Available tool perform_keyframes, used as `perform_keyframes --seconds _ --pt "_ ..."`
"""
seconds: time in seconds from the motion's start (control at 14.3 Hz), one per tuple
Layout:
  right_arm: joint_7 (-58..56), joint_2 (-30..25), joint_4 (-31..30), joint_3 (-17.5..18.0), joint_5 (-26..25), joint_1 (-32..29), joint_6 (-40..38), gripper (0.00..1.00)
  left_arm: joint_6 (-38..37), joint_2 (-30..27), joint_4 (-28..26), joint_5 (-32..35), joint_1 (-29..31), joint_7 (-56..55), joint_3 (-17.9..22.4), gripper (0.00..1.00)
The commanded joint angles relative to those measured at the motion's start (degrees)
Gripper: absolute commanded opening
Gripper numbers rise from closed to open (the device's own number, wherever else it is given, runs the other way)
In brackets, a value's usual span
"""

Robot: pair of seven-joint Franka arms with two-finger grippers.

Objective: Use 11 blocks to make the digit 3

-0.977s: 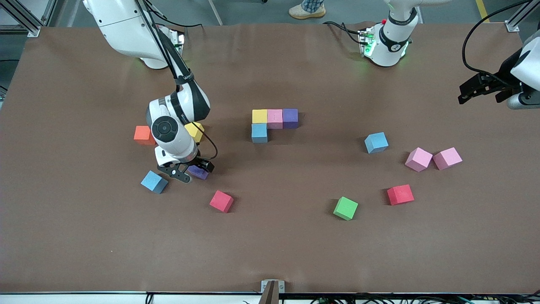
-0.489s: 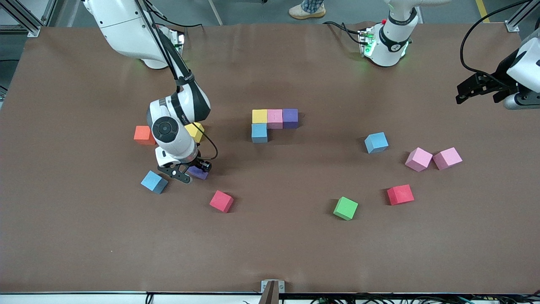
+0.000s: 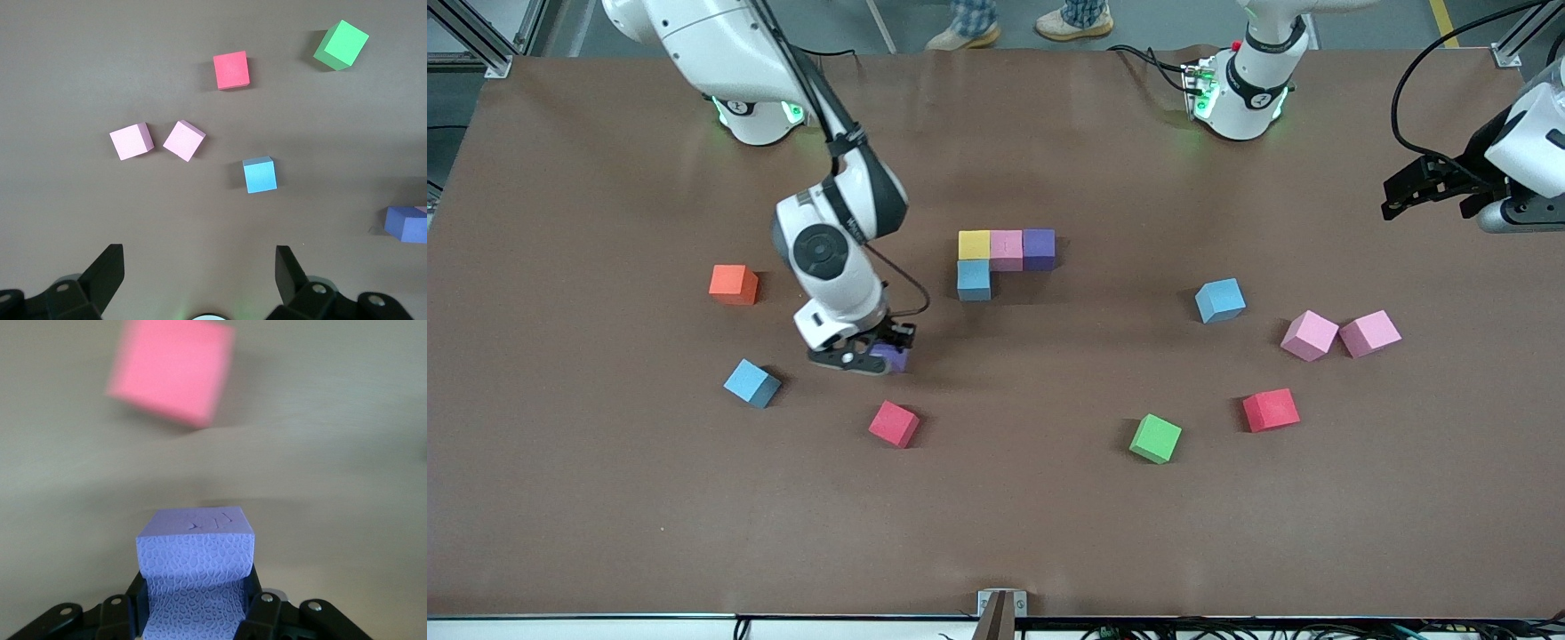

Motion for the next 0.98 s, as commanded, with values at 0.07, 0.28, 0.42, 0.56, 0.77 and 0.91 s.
perform_keyframes --seconds 0.07,0.28,0.42,0.56,0.77,0.91 --pt "-8.6 2.3 4.7 -0.3 -0.2 3.9 -0.8 0.01 -0.4 -0.2 0.3 0.8 0.2 -0.6 -0.4 1.00" --pt "-7.3 5.3 7.4 -0.3 0.1 5.9 -1.0 0.01 -0.2 -0.1 0.5 0.8 0.2 -0.6 -0.4 1.00" --pt "-4.5 6.7 8.8 -0.3 0.3 6.9 -1.1 0.01 0.4 0.2 0.5 0.8 0.2 -0.6 -0.4 1.00" --pt "-3.6 8.5 12.0 -0.3 0.2 7.9 -4.8 0.01 0.7 0.2 0.5 0.8 0.2 -0.6 -0.4 1.00" --pt "-3.1 9.0 13.8 -0.3 0.5 8.0 -8.1 0.01 0.9 0.1 0.6 0.8 0.1 -0.6 -0.4 1.00" --pt "-0.7 9.0 13.6 -0.3 0.5 8.3 -7.9 0.01 0.9 0.0 0.5 0.8 0.2 -0.6 -0.4 1.00"
